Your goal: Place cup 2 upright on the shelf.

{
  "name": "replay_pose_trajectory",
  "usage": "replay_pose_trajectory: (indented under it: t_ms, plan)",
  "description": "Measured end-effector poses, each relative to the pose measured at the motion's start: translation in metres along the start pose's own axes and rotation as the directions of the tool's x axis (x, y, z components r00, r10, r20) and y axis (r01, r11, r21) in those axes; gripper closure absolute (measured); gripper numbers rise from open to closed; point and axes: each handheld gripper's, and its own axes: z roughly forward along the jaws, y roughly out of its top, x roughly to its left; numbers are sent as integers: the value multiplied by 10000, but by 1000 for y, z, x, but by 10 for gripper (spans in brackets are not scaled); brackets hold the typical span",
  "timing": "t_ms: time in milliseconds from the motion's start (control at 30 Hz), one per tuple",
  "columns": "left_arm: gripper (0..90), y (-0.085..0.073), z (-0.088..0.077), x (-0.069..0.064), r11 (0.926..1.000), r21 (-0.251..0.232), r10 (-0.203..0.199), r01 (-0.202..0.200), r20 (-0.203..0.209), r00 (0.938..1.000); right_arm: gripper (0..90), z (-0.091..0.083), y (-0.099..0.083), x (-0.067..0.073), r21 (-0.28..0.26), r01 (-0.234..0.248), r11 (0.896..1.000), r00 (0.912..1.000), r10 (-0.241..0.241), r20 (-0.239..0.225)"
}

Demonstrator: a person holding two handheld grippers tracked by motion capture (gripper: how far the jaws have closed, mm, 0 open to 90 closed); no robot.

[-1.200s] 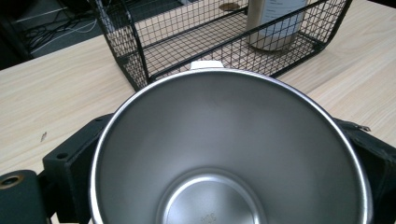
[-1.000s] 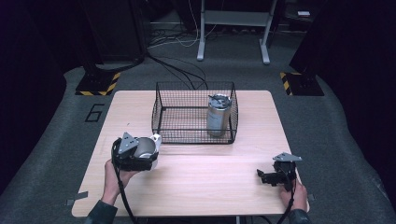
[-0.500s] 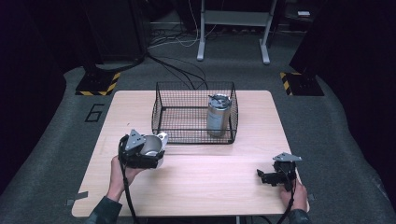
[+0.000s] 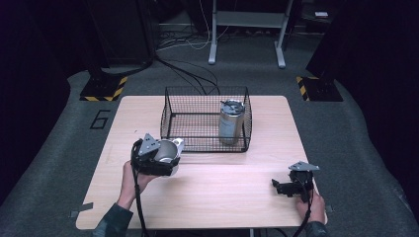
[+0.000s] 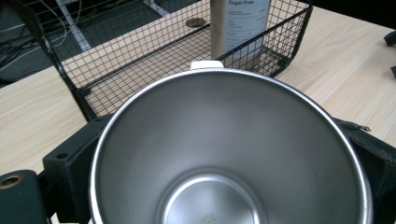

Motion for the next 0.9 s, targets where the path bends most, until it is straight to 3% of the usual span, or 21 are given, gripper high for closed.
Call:
replay_pose_trajectory:
  t_ms: [633, 900]
  plan:
    - [58, 32, 10, -7, 9997, -153, 187, -174, 913, 9956, 0, 0, 0, 0, -2, 1, 10000, 10000, -1, 1]
    - [58, 41, 12, -9, 9989, -221, 439, -419, 1012, 9939, 0, 0, 0, 0, 1, 0, 10000, 10000, 0, 0]
